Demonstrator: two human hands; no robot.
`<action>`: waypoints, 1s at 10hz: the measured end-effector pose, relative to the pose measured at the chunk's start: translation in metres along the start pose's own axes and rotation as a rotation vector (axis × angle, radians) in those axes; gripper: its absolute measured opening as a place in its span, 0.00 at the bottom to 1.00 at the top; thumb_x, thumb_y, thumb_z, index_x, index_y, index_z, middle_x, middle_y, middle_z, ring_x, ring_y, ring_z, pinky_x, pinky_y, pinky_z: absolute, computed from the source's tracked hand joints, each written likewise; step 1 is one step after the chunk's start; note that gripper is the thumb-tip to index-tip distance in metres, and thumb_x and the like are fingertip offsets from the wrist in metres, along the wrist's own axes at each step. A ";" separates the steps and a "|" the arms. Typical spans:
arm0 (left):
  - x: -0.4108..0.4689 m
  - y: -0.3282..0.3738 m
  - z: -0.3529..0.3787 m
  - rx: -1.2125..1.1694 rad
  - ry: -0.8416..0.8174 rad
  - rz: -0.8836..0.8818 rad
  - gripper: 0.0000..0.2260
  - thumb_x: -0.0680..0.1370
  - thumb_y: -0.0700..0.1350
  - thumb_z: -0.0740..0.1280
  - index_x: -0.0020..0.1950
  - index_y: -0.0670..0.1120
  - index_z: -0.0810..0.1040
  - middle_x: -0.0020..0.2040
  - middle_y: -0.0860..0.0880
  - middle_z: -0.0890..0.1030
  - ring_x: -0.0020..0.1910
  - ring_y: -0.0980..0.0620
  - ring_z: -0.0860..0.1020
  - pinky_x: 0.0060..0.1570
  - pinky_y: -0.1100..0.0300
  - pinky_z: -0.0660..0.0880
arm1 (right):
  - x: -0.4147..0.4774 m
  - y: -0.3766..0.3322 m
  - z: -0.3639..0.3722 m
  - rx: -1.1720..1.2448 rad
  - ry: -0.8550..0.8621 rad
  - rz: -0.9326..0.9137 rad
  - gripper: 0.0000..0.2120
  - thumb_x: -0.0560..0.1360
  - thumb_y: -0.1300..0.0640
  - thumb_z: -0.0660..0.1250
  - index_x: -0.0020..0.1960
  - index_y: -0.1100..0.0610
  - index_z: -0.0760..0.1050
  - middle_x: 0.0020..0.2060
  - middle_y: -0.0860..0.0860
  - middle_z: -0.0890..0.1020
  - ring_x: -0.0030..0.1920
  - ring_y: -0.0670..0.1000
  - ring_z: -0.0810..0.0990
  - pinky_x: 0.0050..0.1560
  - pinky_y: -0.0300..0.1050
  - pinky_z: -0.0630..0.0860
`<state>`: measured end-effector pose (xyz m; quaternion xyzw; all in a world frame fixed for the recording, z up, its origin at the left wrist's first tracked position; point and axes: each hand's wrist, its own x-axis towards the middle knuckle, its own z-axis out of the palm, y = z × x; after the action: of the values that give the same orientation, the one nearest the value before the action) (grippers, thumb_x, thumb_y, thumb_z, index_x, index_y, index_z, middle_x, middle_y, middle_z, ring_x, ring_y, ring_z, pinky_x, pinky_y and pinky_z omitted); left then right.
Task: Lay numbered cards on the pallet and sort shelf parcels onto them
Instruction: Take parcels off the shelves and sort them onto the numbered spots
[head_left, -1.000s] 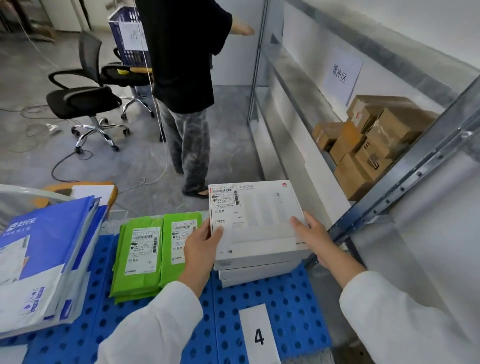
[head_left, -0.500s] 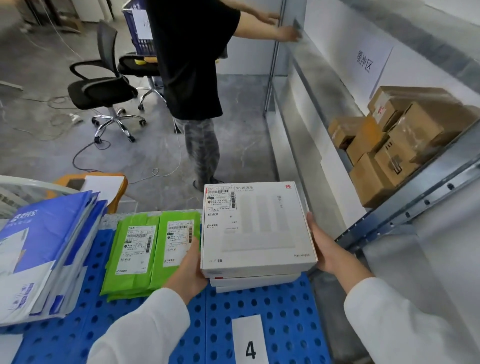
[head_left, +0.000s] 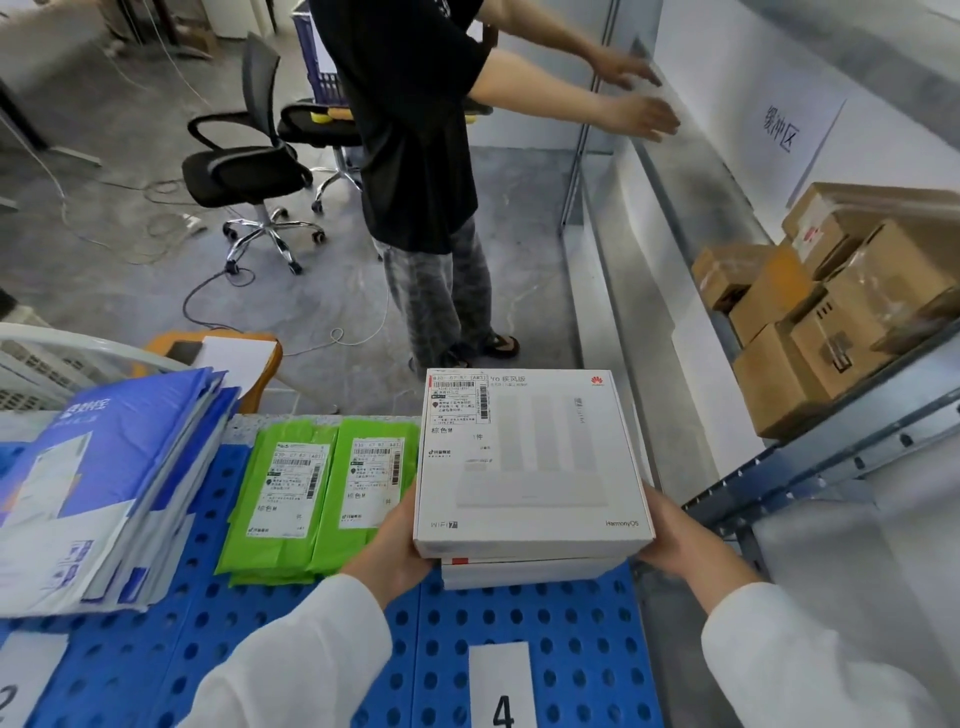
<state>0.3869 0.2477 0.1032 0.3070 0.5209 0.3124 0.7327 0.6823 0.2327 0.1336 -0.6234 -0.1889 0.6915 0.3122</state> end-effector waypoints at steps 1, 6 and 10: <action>0.003 0.014 -0.020 -0.592 -0.031 -0.331 0.23 0.82 0.58 0.55 0.72 0.47 0.70 0.69 0.43 0.74 0.69 0.43 0.71 0.69 0.46 0.67 | 0.002 -0.017 -0.002 -0.267 0.303 0.063 0.25 0.77 0.38 0.60 0.54 0.59 0.79 0.46 0.59 0.85 0.49 0.59 0.82 0.53 0.52 0.78; -0.039 0.100 -0.140 1.470 0.448 0.450 0.20 0.79 0.45 0.62 0.71 0.44 0.67 0.68 0.46 0.71 0.69 0.47 0.67 0.69 0.53 0.63 | -0.022 -0.113 0.231 -1.044 0.203 -0.873 0.22 0.79 0.53 0.62 0.72 0.55 0.66 0.70 0.51 0.70 0.70 0.51 0.68 0.69 0.47 0.65; -0.023 0.050 -0.201 1.694 0.354 0.220 0.29 0.80 0.45 0.61 0.77 0.40 0.53 0.78 0.42 0.55 0.77 0.45 0.52 0.76 0.54 0.53 | 0.053 0.023 0.319 -1.574 0.181 -0.570 0.30 0.79 0.44 0.60 0.73 0.61 0.60 0.71 0.58 0.64 0.71 0.59 0.63 0.69 0.54 0.63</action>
<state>0.1825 0.2860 0.1011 0.7440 0.6516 -0.0679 0.1316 0.3634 0.2922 0.1277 -0.6405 -0.7405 0.1999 -0.0371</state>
